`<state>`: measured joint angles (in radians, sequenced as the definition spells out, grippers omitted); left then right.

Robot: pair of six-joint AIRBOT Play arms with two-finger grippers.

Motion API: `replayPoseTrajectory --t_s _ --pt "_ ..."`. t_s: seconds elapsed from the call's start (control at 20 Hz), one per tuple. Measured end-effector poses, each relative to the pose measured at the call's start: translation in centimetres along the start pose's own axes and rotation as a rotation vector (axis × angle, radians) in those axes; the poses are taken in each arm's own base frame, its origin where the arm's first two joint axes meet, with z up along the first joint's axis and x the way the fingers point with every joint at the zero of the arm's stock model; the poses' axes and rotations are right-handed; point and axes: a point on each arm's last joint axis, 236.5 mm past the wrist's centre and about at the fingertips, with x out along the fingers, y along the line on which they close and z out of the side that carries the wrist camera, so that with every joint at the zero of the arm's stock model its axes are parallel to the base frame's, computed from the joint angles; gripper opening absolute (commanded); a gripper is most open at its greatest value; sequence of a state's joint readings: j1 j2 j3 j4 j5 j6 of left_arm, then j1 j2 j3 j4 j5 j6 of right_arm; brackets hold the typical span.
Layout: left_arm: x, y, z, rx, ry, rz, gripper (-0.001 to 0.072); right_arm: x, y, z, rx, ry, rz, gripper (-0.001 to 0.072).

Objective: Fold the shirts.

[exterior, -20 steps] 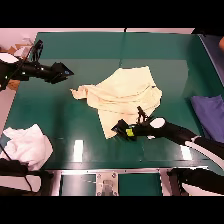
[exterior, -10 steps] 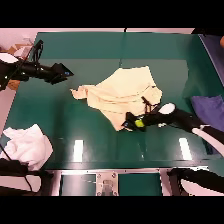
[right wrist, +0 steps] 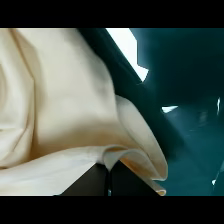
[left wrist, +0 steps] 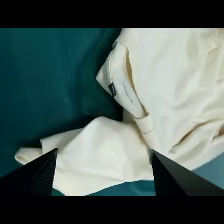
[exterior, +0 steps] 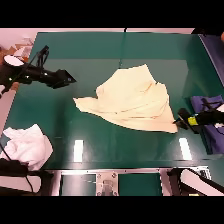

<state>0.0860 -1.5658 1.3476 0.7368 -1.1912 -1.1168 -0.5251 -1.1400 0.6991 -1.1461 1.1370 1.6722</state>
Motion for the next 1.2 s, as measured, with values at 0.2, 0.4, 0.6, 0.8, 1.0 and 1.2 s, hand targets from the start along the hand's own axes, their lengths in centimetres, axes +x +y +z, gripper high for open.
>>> replayPoseTrajectory --t_s 0.2,0.4,0.6,0.8,1.0,1.2 --pt "3.8 -1.1 -2.4 0.037 0.06 0.019 0.065 -2.3 -1.6 4.9 0.047 -0.119 -0.006 0.0014" --pt "8.5 -3.3 -6.3 0.081 0.187 -0.003 0.0649 -2.0 -1.9 6.7 0.04 -0.111 -0.013 0.0014" --pt "10.8 -3.9 -10.8 0.121 0.353 -0.007 0.0647 -1.0 -1.5 6.8 0.005 -0.082 -0.01 0.0014" --pt "10.5 -3.3 -13.8 0.157 0.483 0.015 0.0069 -0.7 -1.3 6.8 -0.026 -0.071 -0.009 0.0014" --pt "9.9 -3.3 -15.1 0.194 0.55 0.01 0.0023 -0.7 -1.2 6.8 -0.036 -0.068 -0.008 0.0014" --pt "8.9 -4.1 -14.7 0.229 0.575 -0.011 0.0023 -0.6 -1.2 6.3 -0.039 -0.048 -0.008 0.0013"
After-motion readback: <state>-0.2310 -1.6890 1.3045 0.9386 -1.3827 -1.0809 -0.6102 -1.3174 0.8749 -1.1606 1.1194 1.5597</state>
